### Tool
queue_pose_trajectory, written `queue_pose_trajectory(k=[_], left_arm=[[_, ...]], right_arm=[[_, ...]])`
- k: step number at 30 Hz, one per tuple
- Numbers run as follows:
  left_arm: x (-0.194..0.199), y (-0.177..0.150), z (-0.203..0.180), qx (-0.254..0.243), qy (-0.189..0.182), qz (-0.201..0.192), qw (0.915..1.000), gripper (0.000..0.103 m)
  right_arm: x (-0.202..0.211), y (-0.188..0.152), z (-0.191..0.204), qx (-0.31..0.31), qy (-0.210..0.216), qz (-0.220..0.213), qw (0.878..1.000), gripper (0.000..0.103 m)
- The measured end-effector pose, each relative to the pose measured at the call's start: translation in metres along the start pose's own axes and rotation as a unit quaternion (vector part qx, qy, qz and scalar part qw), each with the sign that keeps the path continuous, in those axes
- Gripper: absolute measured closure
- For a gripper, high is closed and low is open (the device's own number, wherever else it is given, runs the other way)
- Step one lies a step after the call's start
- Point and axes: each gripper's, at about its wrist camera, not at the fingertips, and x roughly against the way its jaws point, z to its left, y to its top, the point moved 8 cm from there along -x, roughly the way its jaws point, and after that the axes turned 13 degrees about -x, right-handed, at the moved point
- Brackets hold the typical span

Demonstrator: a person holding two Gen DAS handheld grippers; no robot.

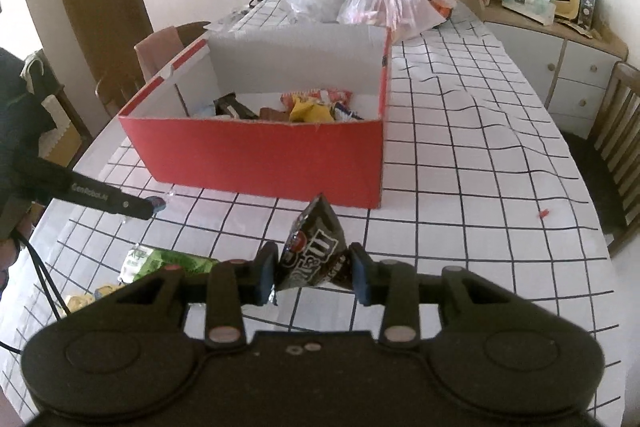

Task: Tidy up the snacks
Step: 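Grasp the teal candy stick with the left tool while the right tool grasps the brown M&M bag, then carry both snacks into the red box and open both tools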

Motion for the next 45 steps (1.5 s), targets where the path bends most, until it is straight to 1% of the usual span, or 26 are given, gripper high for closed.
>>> queue_pose_trajectory(k=[5,11,18,22,27,33,40,45], left_arm=[[0.015,-0.002,0.004,0.01,-0.004,-0.009,0.9999,0.091],[0.044,0.013,0.004,0.012,-0.012,-0.038,0.9992,0.091],[0.076,0.048,0.005,0.004,-0.003,-0.084,0.9965,0.091],[0.08,0.069,0.009,-0.001,0.009,-0.097,0.9953,0.091],[0.068,0.092,0.02,0.0,0.029,-0.096,0.9949,0.091],[0.039,0.113,0.034,-0.002,0.05,-0.079,0.9956,0.091],[-0.004,0.123,0.047,-0.006,0.076,-0.043,0.9962,0.091],[-0.026,0.124,0.049,-0.01,0.075,-0.021,0.9969,0.091]], right_arm=[[0.012,0.01,0.004,-0.009,0.009,-0.005,1.0,0.066],[0.027,0.038,0.017,0.005,0.024,-0.032,0.999,0.066],[0.026,0.078,0.029,0.028,0.032,-0.052,0.998,0.066],[0.013,0.095,0.035,0.04,0.028,-0.054,0.997,0.066],[-0.016,0.112,0.041,0.057,0.015,-0.046,0.997,0.066],[-0.055,0.125,0.051,0.07,0.006,-0.023,0.997,0.066],[-0.103,0.126,0.062,0.092,0.001,0.014,0.996,0.066],[-0.126,0.121,0.06,0.104,-0.012,0.035,0.994,0.066]])
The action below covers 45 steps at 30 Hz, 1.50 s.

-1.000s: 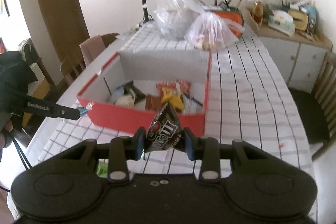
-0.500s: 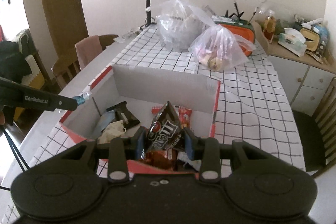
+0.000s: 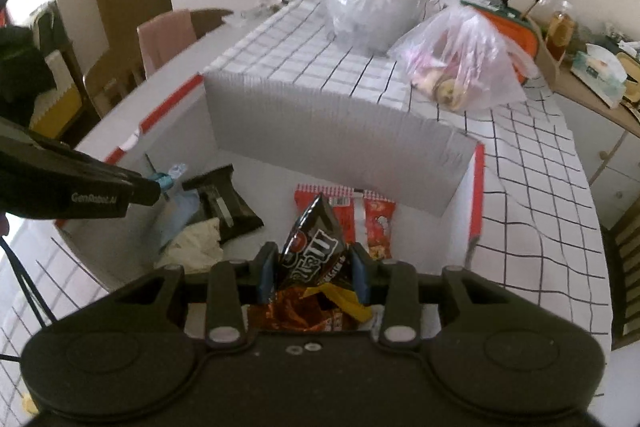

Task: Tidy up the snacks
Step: 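Carry both snacks into the red box and open both tools, then move both tools back toward the yellow pouch and green cake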

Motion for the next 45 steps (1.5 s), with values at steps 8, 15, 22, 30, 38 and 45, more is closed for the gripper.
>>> queue_pose_trajectory(k=[8,15,22,30,38,45], left_arm=[[-0.026,-0.007,-0.007,-0.013,-0.003,0.037,0.9992,0.09],[-0.027,-0.01,-0.012,-0.019,-0.014,0.051,0.9984,0.09],[-0.011,-0.014,-0.01,-0.006,-0.022,0.043,0.9988,0.09],[0.027,-0.019,-0.011,-0.001,-0.04,0.013,0.9991,0.089],[0.072,-0.028,-0.013,0.003,-0.053,-0.026,0.9983,0.082],[0.106,-0.043,-0.011,0.007,-0.055,-0.056,0.9969,0.076]], right_arm=[[-0.01,-0.006,0.001,0.0,-0.003,0.013,1.0,0.063],[-0.005,-0.008,-0.004,-0.024,0.005,0.013,1.0,0.056],[0.016,-0.008,-0.003,-0.039,0.014,-0.003,0.999,0.044],[0.055,-0.006,0.004,-0.05,0.034,-0.031,0.998,0.037],[0.102,-0.009,0.021,-0.05,0.066,-0.066,0.994,0.024],[0.135,-0.021,0.036,-0.047,0.086,-0.084,0.992,0.017]])
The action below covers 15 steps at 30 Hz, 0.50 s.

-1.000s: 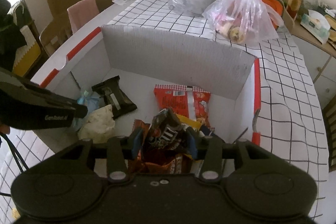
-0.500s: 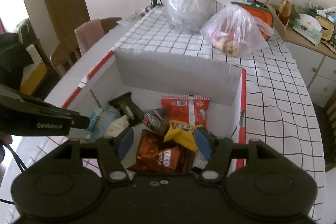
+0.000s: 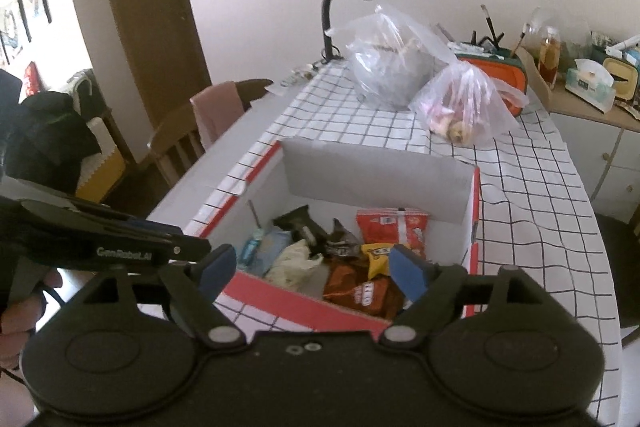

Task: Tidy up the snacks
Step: 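Move both tools back toward the yellow pouch and green cake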

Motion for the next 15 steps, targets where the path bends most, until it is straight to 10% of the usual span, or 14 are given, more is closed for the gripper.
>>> queue_pose_trajectory(k=[6,10,15], left_arm=[[0.029,-0.013,-0.002,-0.004,-0.001,-0.02,0.9998,0.071],[0.051,-0.02,-0.004,-0.002,-0.001,-0.048,0.9989,0.039],[0.073,-0.032,-0.009,-0.008,-0.001,-0.067,0.9978,0.035]], right_arm=[[0.026,-0.01,0.014,-0.001,0.012,-0.013,1.0,0.015],[0.043,-0.018,0.026,-0.001,0.021,-0.022,1.0,0.012],[0.065,-0.027,0.041,0.009,0.033,-0.037,0.999,0.004]])
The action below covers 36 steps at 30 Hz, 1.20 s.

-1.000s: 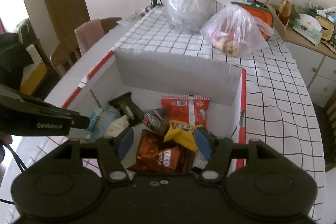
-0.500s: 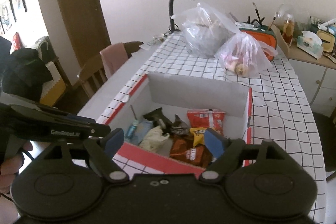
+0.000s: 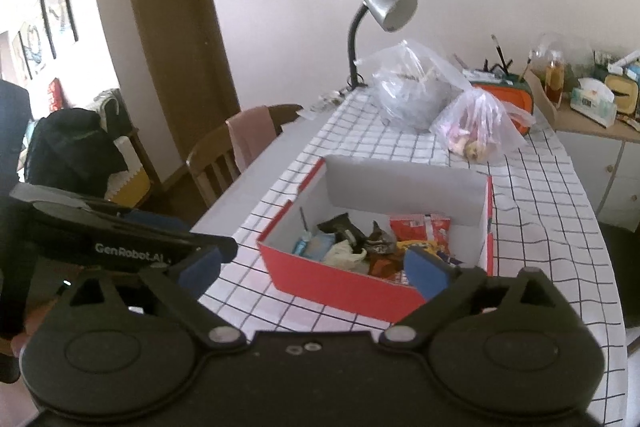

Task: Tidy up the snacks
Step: 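Move both tools back toward the yellow pouch and green cake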

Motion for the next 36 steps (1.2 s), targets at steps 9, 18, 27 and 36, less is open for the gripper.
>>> queue_pose_trajectory(k=[9,18,27,36], left_arm=[[0.034,-0.023,-0.006,0.003,-0.008,-0.026,0.9996,0.022],[0.043,-0.052,-0.003,0.015,-0.028,-0.023,0.9992,0.005],[0.017,-0.091,-0.005,0.008,-0.03,0.022,0.9993,0.001],[-0.017,-0.127,-0.018,-0.022,-0.037,0.072,0.9965,0.001]], right_arm=[[0.016,-0.021,0.012,0.01,0.008,0.001,1.0,0.0],[0.01,-0.045,0.007,0.013,0.017,0.028,0.999,0.0],[-0.014,-0.075,-0.008,0.048,0.013,0.076,0.996,0.0],[-0.059,-0.106,-0.02,0.127,0.036,0.155,0.979,0.0]])
